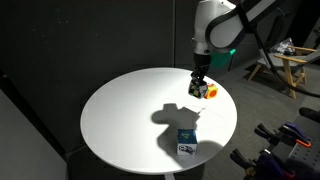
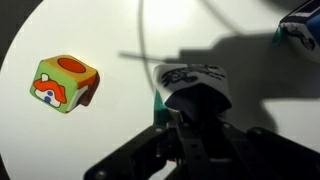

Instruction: Pick up the block with the letter a on it and move it to the left side of the table

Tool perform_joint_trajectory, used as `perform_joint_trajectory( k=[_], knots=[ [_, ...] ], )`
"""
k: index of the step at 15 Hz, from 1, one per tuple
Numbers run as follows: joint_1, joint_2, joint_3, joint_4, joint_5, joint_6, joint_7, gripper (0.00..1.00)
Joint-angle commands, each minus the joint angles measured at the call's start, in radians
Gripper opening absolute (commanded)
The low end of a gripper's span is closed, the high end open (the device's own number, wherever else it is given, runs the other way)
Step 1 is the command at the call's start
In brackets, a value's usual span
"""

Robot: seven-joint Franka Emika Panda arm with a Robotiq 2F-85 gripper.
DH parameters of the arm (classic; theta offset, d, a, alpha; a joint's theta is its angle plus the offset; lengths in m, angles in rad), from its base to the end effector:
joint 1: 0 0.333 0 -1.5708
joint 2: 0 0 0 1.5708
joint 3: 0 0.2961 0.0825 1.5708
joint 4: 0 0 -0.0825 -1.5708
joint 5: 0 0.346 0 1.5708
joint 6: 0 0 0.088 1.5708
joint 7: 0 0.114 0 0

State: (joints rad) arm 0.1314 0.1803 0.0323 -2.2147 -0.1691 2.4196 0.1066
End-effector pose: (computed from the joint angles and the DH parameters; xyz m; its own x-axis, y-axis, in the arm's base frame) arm 0.5140 0.0832 0.2999 0.9827 0.1826 0.0296 0.1786 -0.9782 0.1060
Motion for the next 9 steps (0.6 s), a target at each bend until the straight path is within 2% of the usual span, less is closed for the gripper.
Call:
perform_joint_trajectory(
  k=[1,9],
  knots=[
    [-0.015,-0.038,0.032,-0.026,0.017,0.025,-0.12,0.05],
    [-0.015,-0.06,0.067,-0.049,0.008,0.05,-0.302,0.05]
  ],
)
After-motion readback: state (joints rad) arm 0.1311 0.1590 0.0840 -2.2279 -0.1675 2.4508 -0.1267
